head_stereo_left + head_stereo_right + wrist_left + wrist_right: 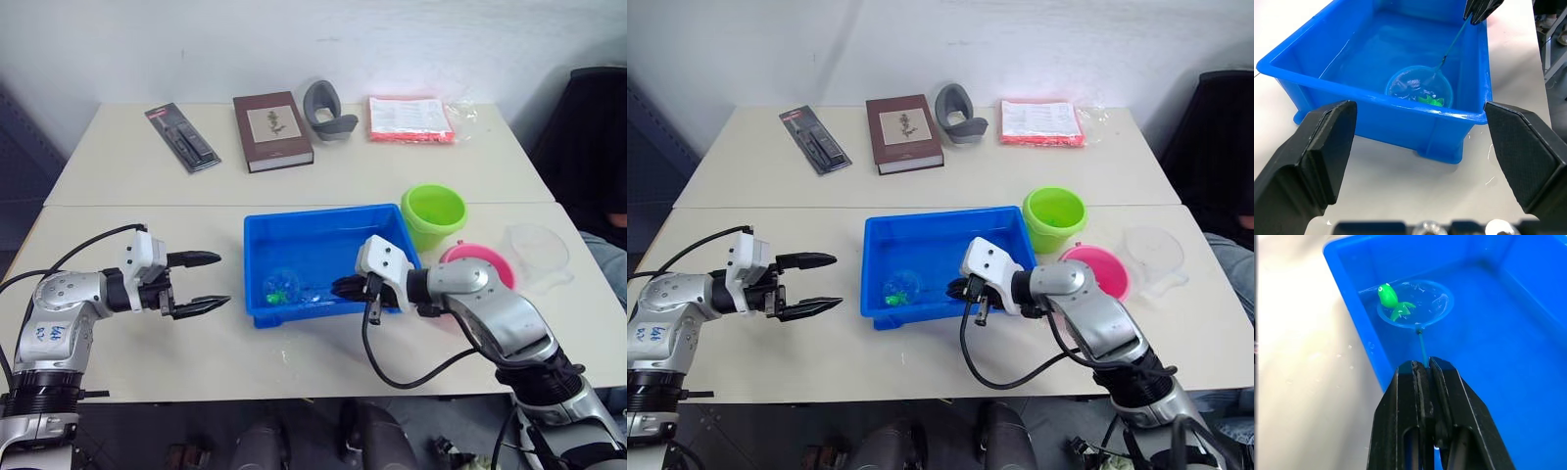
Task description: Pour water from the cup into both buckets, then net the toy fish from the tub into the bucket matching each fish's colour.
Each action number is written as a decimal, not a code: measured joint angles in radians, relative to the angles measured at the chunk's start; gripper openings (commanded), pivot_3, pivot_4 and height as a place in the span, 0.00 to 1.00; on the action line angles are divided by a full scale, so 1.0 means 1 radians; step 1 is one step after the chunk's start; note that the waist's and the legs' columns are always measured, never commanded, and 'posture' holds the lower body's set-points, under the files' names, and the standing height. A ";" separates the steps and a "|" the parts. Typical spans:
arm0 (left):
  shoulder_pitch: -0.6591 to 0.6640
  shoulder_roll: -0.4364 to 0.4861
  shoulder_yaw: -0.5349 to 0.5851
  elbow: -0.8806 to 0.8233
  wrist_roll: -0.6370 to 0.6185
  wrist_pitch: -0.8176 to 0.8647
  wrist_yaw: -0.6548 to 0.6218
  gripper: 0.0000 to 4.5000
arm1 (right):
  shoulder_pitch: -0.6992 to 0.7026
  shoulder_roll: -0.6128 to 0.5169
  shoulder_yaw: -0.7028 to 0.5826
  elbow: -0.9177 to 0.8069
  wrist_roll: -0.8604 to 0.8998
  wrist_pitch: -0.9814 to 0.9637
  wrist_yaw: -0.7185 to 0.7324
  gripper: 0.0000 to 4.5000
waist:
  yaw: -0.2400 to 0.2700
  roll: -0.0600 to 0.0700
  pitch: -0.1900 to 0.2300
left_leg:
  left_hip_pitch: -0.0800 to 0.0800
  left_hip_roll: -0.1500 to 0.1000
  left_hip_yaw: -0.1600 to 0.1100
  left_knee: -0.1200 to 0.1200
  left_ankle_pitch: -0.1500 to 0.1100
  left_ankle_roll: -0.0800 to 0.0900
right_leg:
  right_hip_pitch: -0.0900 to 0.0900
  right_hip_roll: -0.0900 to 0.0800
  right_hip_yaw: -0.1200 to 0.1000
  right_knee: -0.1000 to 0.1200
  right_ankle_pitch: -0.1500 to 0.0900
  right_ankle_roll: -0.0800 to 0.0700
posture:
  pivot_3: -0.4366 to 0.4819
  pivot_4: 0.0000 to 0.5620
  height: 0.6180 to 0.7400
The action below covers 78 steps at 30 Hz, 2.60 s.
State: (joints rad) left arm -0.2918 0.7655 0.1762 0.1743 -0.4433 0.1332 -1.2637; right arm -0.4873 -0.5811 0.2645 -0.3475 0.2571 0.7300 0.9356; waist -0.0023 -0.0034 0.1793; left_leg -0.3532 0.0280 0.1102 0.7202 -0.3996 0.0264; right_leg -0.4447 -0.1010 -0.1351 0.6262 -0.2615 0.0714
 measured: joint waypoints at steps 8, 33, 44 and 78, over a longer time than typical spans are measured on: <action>-0.035 -0.023 -0.013 0.006 -0.002 0.006 -0.002 0.99 | 0.086 -0.046 -0.161 -0.070 0.133 0.033 0.007 0.00 | 0.001 0.000 0.000 | 0.000 0.000 0.000 0.000 0.000 0.000 | 0.000 0.000 0.000 0.000 0.000 0.000 | 0.48 0.27 1.00; -0.273 -0.275 -0.119 0.018 -0.035 0.103 0.079 0.99 | 0.447 -0.151 -0.781 -0.333 0.387 0.034 -0.209 0.00 | 0.025 -0.001 0.000 | 0.001 -0.001 0.002 0.000 0.000 0.000 | 0.001 0.002 0.003 0.000 0.001 0.001 | 0.48 0.27 1.00; -0.331 -0.373 -0.156 0.106 0.004 -0.011 0.104 0.99 | 0.424 -0.240 -0.712 -0.032 0.053 -0.290 -0.271 0.00 | 0.024 -0.001 0.000 | 0.002 0.000 0.004 0.000 0.000 0.000 | 0.001 0.004 0.003 0.000 0.001 0.001 | 0.48 0.27 1.00; -0.329 -0.438 -0.177 0.109 0.016 -0.040 0.136 0.99 | 0.429 -0.488 -0.468 0.478 -0.873 -1.253 -0.844 0.00 | 0.023 -0.001 0.000 | 0.002 0.001 0.005 0.000 0.001 -0.001 | 0.001 0.004 0.010 -0.001 0.001 0.001 | 0.48 0.27 1.00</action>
State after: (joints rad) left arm -0.6208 0.3278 -0.0013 0.2829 -0.4277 0.0934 -1.1281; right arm -0.0586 -1.0688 -0.2032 0.1306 -0.6159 -0.5226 0.0918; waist 0.0210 -0.0042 0.1790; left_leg -0.3514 0.0293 0.1155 0.7201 -0.3986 0.0257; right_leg -0.4439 -0.0974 -0.1248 0.6253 -0.2605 0.0728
